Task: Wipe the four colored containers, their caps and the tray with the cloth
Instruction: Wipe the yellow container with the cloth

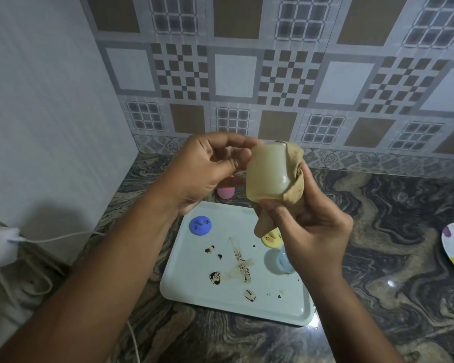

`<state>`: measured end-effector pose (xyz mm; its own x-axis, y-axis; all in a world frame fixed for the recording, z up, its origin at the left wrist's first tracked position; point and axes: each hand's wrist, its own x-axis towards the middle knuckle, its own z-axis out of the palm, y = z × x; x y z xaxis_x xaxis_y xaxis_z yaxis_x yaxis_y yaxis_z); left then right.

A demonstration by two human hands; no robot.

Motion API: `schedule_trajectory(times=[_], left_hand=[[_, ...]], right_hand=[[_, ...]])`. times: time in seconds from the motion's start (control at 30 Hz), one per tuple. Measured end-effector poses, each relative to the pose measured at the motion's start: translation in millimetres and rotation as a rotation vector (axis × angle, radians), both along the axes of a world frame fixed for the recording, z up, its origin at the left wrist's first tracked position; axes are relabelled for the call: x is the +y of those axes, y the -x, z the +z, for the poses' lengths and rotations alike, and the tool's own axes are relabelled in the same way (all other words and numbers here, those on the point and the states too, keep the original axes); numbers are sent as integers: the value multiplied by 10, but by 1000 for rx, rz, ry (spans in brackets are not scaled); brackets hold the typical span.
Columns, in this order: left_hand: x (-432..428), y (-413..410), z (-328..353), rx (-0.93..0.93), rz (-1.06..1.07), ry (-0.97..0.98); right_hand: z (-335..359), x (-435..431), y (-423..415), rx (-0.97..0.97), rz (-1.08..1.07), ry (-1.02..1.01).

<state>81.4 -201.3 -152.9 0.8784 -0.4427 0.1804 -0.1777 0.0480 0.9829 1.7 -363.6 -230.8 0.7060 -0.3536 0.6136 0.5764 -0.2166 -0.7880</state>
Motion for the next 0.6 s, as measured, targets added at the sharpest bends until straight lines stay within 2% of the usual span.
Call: schedule_trajectory(times=[0.1,0.2,0.3,0.47,0.6], left_hand=[[-14,-5,22,-8,4,11],[-32,8,47,-93,35,-22],[-25,17,52,-143,73,-65],[47,21,-9,43,1,-20],[17,20,-12,-10,61,-19]], right_hand=[[-24,9,-7,-12,-52,99],[-20,-18,-6,-13,-52,131],[12,-19,20,26,10,8],[42,42,22,31,85,-144],[0,26,-14,26,28,74]])
